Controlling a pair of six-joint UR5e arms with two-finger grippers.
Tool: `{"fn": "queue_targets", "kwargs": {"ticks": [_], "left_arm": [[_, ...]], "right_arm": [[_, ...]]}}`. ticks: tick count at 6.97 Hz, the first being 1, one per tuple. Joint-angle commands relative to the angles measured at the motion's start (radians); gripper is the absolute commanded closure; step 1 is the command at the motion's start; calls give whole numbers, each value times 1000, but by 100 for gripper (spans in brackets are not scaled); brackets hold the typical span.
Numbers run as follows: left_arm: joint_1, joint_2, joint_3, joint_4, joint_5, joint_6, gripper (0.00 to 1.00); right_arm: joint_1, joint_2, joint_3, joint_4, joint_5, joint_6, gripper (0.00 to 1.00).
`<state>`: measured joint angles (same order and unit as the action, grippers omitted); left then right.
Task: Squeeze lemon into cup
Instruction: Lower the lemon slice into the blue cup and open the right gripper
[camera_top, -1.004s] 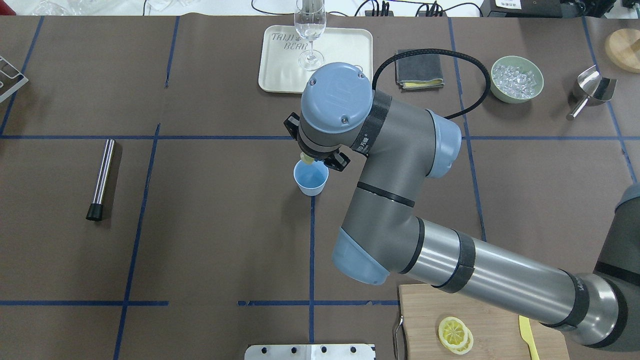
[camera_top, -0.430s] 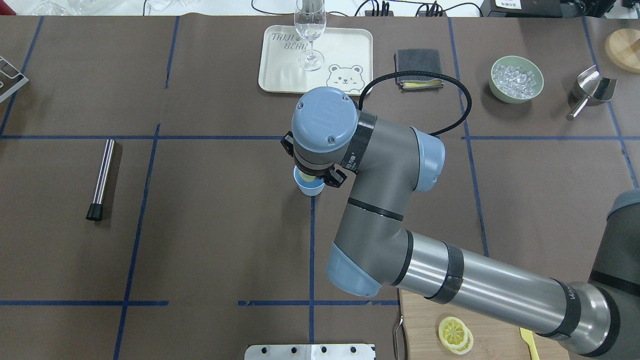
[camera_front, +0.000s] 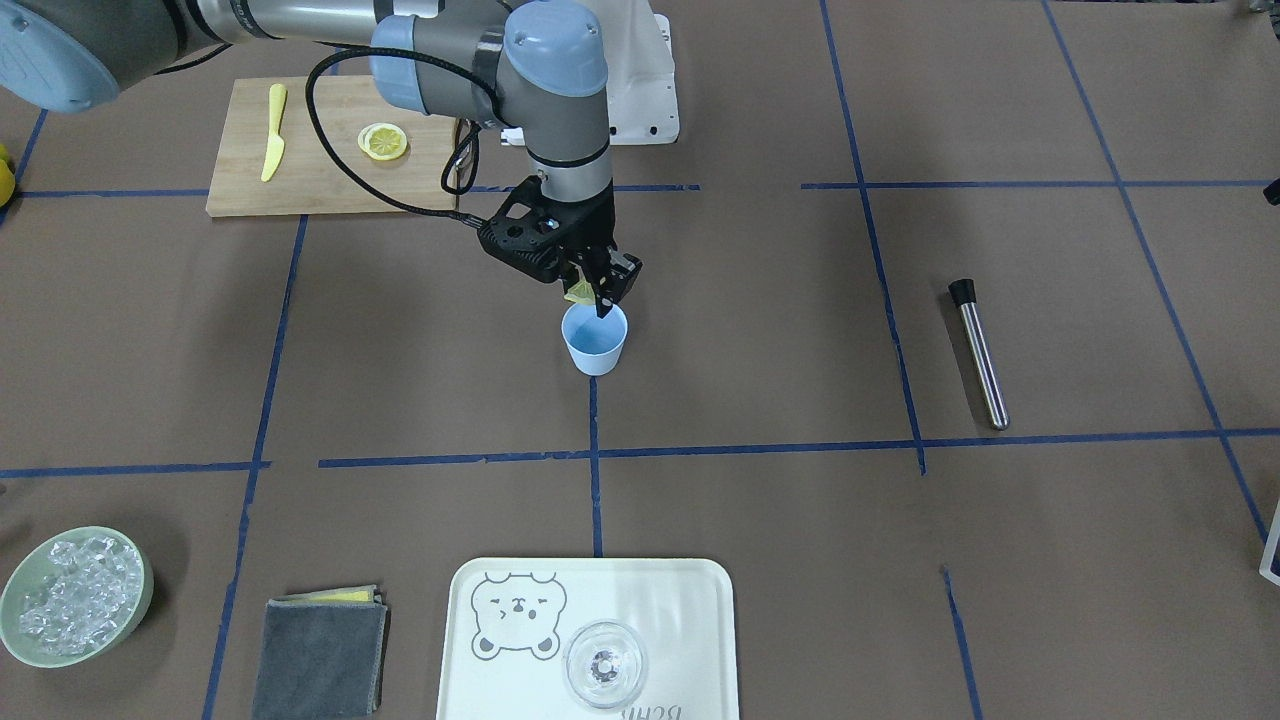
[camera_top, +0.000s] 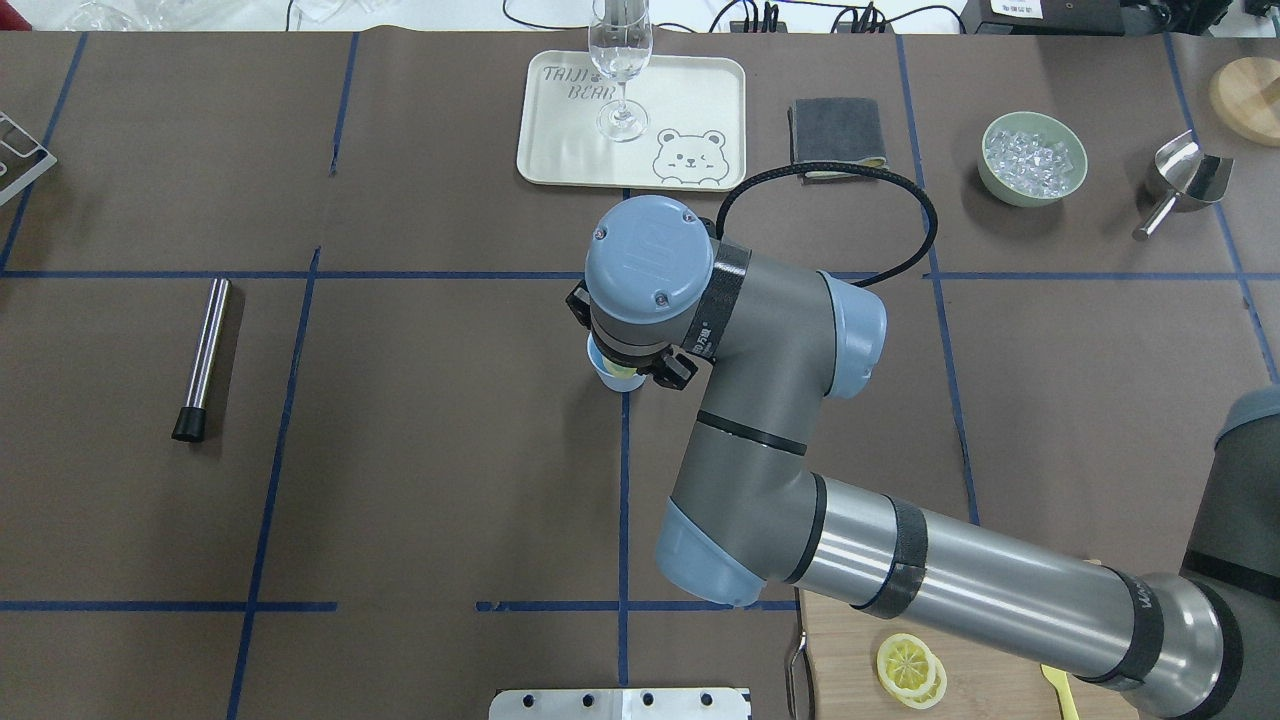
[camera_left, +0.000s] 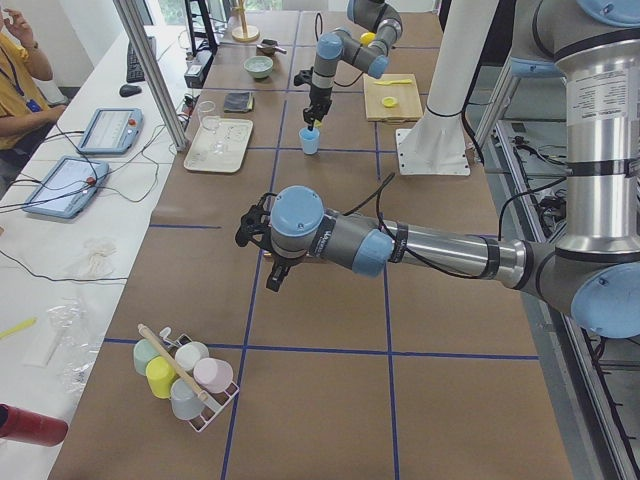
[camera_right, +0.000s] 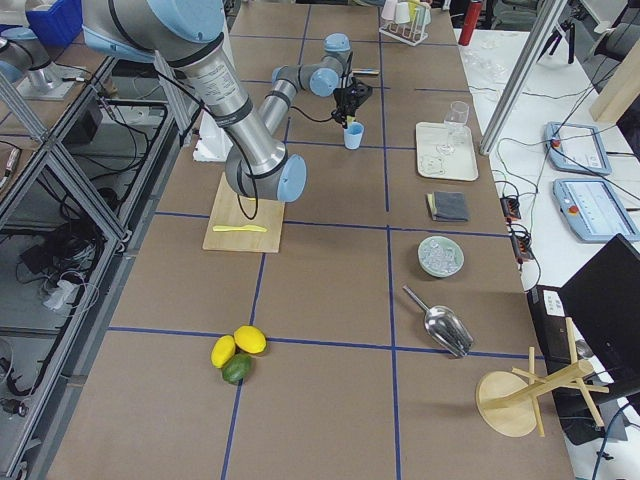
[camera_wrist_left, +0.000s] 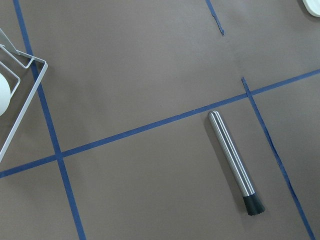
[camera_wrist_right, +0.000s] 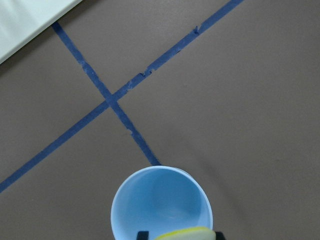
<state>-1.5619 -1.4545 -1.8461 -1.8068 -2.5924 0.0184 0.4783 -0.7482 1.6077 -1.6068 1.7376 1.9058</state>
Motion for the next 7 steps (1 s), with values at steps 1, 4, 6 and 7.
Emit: {"fn": "queue_targets", "kwargs": {"ticks": [1,4,6,7], "left_arm": [[-4,0,-4,0,0,0,0],[-6,0,-4,0,0,0,0],[-6,0,-4,0,0,0,0],[-6,0,-4,0,0,0,0]], "right_arm": [[5,0,-26,65,-4,7,50],[17,1,-58,107,11,6,44],[20,0,-58,107,14,6,30],[20,0,-58,107,14,6,20]]}}
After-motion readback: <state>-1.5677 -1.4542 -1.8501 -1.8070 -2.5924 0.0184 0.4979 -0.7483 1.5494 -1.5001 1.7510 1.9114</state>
